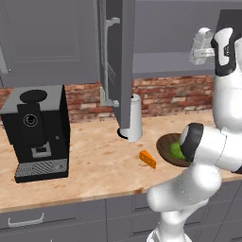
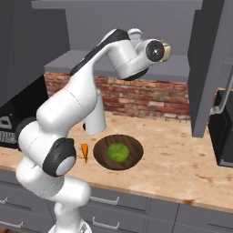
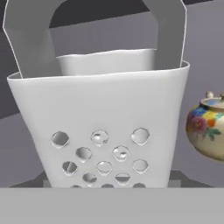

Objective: Pick the cheese from the fridge and the cheese grater from the cabinet and place them next to the salad bowl.

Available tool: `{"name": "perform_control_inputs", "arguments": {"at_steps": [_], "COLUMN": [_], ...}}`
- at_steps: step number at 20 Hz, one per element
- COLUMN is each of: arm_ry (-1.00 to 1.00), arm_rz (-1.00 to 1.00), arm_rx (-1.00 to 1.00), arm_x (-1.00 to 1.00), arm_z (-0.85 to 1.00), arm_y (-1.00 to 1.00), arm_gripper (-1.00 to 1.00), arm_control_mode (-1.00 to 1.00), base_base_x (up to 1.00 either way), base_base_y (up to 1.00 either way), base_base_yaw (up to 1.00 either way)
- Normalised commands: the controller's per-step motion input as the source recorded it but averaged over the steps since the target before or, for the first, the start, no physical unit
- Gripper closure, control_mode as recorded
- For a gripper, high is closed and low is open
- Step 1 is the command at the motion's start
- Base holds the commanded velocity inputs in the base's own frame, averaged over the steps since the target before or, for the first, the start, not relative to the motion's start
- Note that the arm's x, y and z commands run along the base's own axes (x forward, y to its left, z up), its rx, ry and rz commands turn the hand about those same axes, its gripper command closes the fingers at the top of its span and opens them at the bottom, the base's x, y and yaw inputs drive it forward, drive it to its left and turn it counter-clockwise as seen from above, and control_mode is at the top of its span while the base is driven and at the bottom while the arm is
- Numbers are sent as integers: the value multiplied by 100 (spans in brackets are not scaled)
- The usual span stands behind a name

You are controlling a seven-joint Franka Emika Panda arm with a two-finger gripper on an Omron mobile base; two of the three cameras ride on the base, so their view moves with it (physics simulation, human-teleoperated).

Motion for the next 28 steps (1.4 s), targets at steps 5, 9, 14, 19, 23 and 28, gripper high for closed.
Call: {"name": "perform_control_inputs", "arguments": {"at_steps": [5,9,14,19,23,28], "arm_ry": [-9,-8,8,22,29,8], "arm_rz": [0,0,-11,-29,-34,-19], "arm_rx": [-5,-5,-9,-15,-6,1], "arm_x": [-84,-93,-75,-59,-27,-21], "arm_z": [4,-2,-24,-49,-69,-66], "arm_y": [-29,-25,-9,4,21,12], "arm_gripper": [100,100,100,100,100,100], "arm_control_mode": [-100,-100,-100,-100,-100,-100], "base_base_x": [0,0,0,0,0,0], "base_base_y": [0,0,0,0,0,0], "base_base_yaw": [0,0,0,0,0,0]}}
